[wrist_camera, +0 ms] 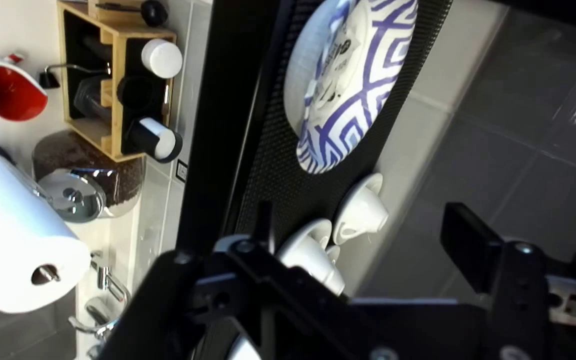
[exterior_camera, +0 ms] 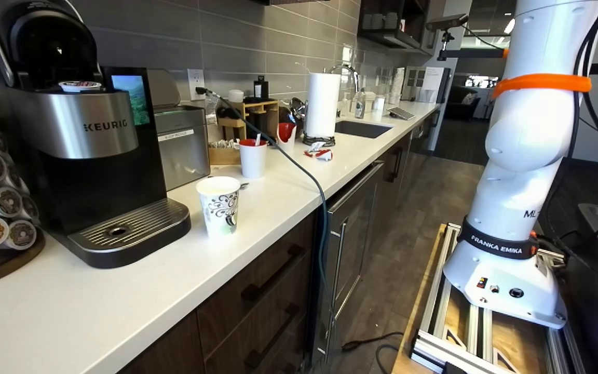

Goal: Put the plate in the top cabinet

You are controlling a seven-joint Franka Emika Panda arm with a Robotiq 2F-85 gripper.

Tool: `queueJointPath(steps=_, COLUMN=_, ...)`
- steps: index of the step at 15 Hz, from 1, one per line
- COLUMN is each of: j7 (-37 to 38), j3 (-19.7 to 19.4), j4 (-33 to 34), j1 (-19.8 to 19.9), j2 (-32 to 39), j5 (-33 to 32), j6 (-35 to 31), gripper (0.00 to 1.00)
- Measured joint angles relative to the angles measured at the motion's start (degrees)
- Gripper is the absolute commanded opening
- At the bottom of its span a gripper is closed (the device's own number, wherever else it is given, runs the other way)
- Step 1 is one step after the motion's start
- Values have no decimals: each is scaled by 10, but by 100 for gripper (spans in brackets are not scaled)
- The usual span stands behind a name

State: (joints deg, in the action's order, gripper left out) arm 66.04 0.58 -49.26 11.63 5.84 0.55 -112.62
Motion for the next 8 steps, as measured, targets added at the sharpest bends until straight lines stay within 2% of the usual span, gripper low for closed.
queueJointPath(steps=4, j7=-140, j3=-6, j4=-17, j1=9, j2=-56, j5=13, j6=54, gripper=100)
queueJointPath(steps=8, j7=-305, j3=-31, j4=-75, j1=20, j2=-117, j5=91, j6=74, gripper=100)
